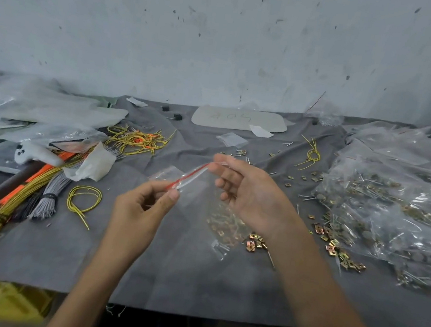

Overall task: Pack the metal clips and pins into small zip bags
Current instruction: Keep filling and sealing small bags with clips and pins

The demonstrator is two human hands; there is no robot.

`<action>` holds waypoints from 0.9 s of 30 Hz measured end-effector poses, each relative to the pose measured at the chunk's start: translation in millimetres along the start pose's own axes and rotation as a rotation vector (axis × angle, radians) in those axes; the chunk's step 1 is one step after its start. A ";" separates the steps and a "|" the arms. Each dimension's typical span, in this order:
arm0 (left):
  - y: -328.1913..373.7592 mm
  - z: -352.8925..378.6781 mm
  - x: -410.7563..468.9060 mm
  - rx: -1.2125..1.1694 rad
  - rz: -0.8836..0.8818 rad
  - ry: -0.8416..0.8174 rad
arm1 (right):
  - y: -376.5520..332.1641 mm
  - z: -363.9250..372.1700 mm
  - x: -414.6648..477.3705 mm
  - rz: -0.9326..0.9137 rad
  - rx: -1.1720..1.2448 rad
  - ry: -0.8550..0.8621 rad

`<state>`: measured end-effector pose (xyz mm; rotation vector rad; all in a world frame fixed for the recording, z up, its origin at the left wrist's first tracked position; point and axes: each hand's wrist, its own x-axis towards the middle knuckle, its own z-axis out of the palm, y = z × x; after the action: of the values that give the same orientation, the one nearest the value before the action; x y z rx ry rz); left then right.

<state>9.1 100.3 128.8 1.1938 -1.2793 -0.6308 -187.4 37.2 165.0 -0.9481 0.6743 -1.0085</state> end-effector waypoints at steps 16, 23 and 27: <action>11.8 -5.5 17.5 0.011 0.006 0.085 | -1.6 3.3 7.1 -0.090 -0.105 -0.029; 17.0 -13.3 22.1 0.103 -0.041 -0.045 | 7.7 16.9 21.8 -0.086 -0.249 -0.015; 16.6 -15.9 27.2 0.247 -0.006 -0.056 | 11.2 33.9 32.5 -0.185 -0.406 0.025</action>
<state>26.7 86.3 156.4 1.3898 -1.4320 -0.5234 -141.9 21.3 168.7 -1.3737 0.8426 -1.0670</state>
